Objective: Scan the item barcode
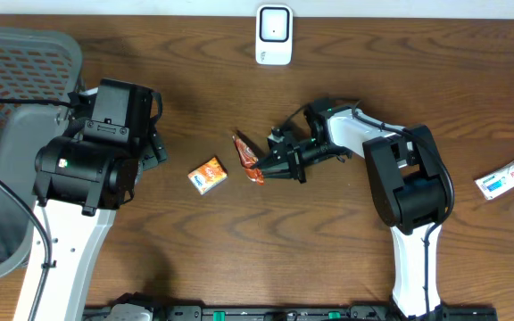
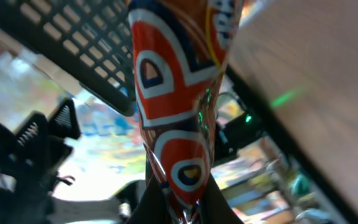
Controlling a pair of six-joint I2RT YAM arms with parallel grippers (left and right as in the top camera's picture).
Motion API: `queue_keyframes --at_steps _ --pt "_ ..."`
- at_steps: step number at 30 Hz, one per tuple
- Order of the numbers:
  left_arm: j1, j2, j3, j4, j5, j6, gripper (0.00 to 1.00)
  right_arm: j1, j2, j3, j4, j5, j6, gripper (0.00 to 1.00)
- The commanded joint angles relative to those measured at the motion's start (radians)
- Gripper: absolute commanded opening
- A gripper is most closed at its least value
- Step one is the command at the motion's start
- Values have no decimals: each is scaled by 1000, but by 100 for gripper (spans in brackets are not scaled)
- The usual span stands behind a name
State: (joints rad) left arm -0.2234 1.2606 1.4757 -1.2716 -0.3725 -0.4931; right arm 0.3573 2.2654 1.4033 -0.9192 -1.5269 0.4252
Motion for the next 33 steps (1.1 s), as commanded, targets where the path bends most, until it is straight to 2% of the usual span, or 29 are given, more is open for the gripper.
queue_keyframes --at_steps 1,4,12,17,25,30,33 --pt "5 2 0 0 -13 10 94 13 -18 6 -127 -35 76 1" --pt "5 2 0 0 -13 10 94 14 -37 7 -357 -34 61 1" --pt "5 2 0 0 -13 10 94 12 -66 6 -772 -34 -53 1" --pt "5 2 0 0 -13 10 94 -27 -66 6 -745 5 -33 1" --pt "5 2 0 0 -13 10 94 -183 -66 6 -556 317 54 1" --pt "5 2 0 0 -13 10 94 -261 -66 6 -569 301 53 1" --pt "5 2 0 0 -13 10 94 -266 -66 6 -641 225 1 1"
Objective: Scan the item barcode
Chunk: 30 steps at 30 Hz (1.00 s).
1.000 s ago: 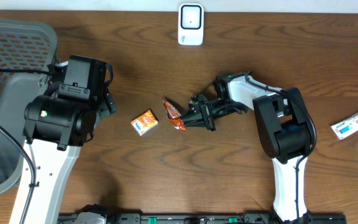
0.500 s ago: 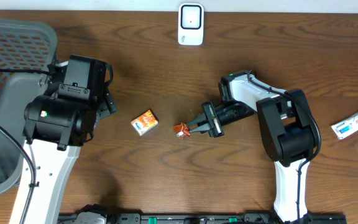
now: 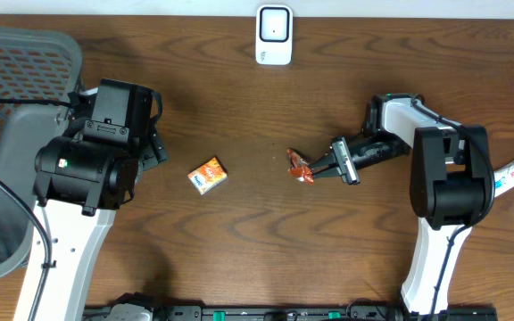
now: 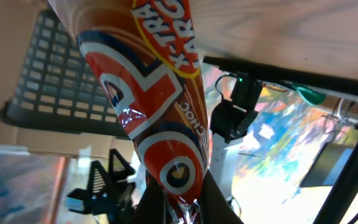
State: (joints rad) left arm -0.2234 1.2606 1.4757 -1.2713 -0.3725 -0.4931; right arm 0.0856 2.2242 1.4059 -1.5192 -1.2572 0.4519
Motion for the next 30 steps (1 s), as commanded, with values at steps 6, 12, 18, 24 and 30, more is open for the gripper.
queue_keyframes --at_steps 6,12,18,24,30 --pt "5 2 0 -1 -13 10 94 49 -25 4 -184 -90 -102 9" --pt "5 2 0 -1 -13 10 94 78 -25 4 -129 -218 -140 38" --pt "5 2 0 -1 -13 10 94 77 -25 7 11 -268 -222 63" --pt "5 2 0 0 -13 10 94 66 -25 85 96 -76 -251 63" --pt "5 2 0 0 -13 10 94 21 -25 148 381 346 -195 66"
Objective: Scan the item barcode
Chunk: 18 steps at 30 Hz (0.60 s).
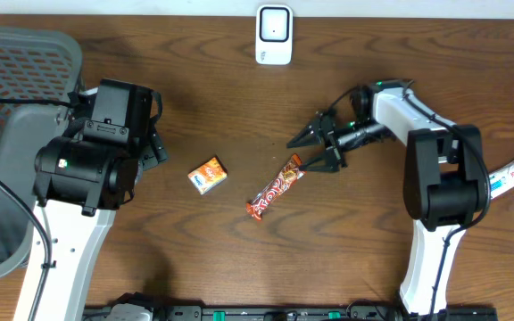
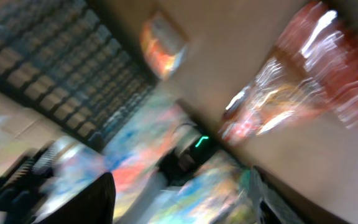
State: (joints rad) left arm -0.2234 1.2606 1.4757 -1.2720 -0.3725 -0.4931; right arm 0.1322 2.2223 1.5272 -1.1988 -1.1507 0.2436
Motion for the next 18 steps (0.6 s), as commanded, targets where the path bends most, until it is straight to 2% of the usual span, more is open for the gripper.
queue_keyframes --at_steps 1,5,10,14,18 --pt "5 2 0 0 -13 10 94 -26 -23 27 89 249 0 67" --pt "5 2 0 0 -13 10 94 -26 -23 26 198 365 -14 77" --pt "5 2 0 0 -13 10 94 13 -14 26 230 371 -56 86" --pt "5 2 0 0 -13 10 94 57 17 22 227 372 -82 87" --pt "5 2 0 0 -13 10 94 96 79 21 198 359 -115 84"
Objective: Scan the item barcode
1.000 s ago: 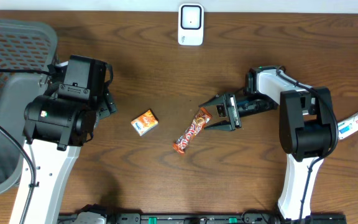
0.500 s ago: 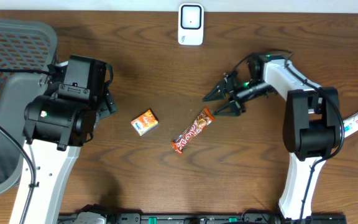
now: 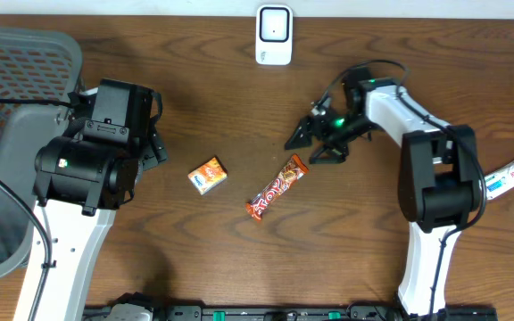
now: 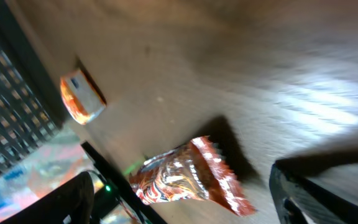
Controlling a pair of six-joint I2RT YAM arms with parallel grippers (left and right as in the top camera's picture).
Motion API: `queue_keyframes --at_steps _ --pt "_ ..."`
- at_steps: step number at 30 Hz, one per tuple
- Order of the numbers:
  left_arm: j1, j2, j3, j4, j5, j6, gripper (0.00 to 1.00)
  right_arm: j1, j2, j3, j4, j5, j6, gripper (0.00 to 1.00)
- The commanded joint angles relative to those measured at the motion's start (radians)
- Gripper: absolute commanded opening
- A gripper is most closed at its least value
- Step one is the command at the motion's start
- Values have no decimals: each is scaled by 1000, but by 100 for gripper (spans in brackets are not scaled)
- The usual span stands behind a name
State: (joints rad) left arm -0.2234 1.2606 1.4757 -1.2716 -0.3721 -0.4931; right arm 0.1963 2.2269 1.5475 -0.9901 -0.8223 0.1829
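An orange-red candy bar [image 3: 275,186] lies flat and diagonal on the brown table near the middle; its end also shows in the right wrist view [image 4: 188,180]. My right gripper [image 3: 306,147] is open just above and right of the bar's upper end, not touching it. The white barcode scanner [image 3: 274,35] stands at the table's far edge. A small orange pack [image 3: 208,175] lies left of the bar, seen too in the right wrist view [image 4: 81,98]. My left arm [image 3: 105,143] rests at the left; its fingers are hidden under it.
A grey mesh basket [image 3: 16,116] fills the far left. A white box with red print [image 3: 504,177] lies at the right edge, beside a pale round thing. Bare table [image 3: 194,71] stretches between the scanner and the items.
My right gripper has drawn back slightly up and away from the candy bar, still open. The bar stays flat on the table where it lay.
My right gripper was shut on the candy bar, holding it above the table near the middle. Then it held the bar farther right. After that the bar lay flat on the table with the gripper open beside it, and now the gripper stands a little farther off.
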Motion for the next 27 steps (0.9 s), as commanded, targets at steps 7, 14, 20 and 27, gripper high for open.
queue_keyframes --at_steps 7,14,20,27 --pt "5 2 0 0 -14 10 94 32 235 1 -67 76 -177 1" --pt "5 2 0 0 -14 10 94 26 147 21 -102 151 -253 1" --pt "5 2 0 0 -14 10 94 32 -162 33 -118 137 -252 3" --pt "5 2 0 0 -14 10 94 54 -238 4 -147 233 -303 99"
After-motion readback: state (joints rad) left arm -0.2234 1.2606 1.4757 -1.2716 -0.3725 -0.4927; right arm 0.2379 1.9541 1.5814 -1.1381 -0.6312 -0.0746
